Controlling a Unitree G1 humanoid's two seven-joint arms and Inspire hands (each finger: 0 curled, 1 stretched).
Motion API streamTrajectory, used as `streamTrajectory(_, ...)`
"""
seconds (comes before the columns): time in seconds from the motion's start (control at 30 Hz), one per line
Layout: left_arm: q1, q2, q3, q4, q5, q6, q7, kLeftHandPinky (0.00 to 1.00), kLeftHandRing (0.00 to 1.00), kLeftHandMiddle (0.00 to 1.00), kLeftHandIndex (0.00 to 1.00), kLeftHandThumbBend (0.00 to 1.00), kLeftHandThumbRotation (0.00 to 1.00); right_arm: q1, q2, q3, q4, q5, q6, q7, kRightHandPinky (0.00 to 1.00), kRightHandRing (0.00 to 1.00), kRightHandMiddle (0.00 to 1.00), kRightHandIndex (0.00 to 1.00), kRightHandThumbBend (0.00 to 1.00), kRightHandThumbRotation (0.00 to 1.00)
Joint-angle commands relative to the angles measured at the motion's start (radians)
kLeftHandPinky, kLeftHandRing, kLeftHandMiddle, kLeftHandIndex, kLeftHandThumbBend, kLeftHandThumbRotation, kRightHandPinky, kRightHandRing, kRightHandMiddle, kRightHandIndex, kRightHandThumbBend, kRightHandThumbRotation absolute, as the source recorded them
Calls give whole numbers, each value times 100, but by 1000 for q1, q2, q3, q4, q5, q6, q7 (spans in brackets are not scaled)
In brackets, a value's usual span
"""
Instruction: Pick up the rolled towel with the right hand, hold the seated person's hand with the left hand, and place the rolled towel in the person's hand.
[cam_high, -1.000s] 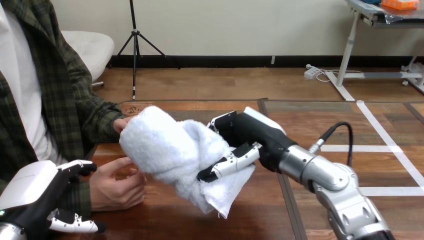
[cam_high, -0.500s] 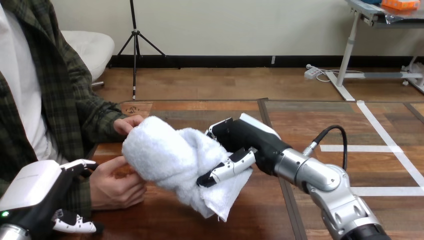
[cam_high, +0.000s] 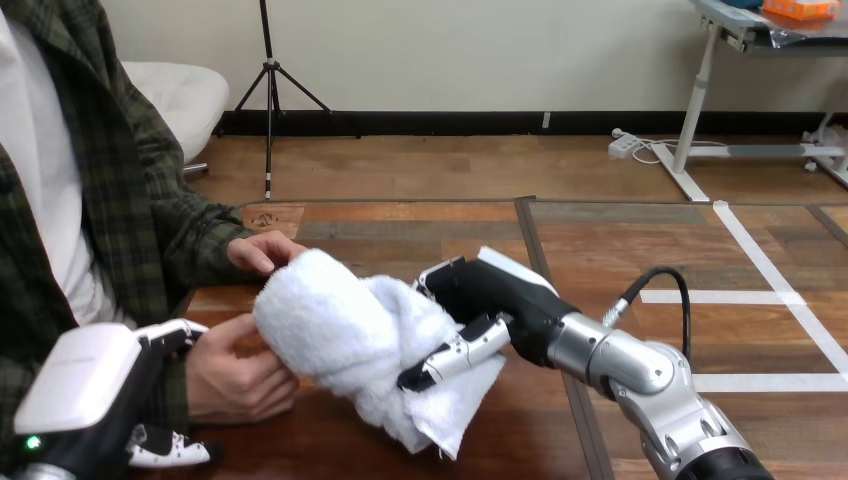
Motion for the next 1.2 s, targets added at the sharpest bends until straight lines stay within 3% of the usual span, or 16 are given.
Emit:
streamTrajectory(0.0,-64,-24,-47,67,21,-38,80,54,58,61,65,95,1,-110,9,-7,41,-7,-54,-13,23,27,35,39,88,0)
streamTrajectory(0.53,-95,-54,-127,163,51,-53,226,49,53,57,60,94,0,-117,9,-13,93,-20,-96,-10,23,27,36,39,87,0)
streamTrajectory(0.97,-89,-73,-157,158,54,-79,314,43,47,51,55,93,0,-110,-5,-18,70,-12,-102,10,23,28,36,39,87,0)
streamTrajectory(1.17,-79,-77,-160,135,43,-95,330,42,45,49,53,92,0,-104,-10,-25,58,-4,-102,22,22,27,35,40,87,0)
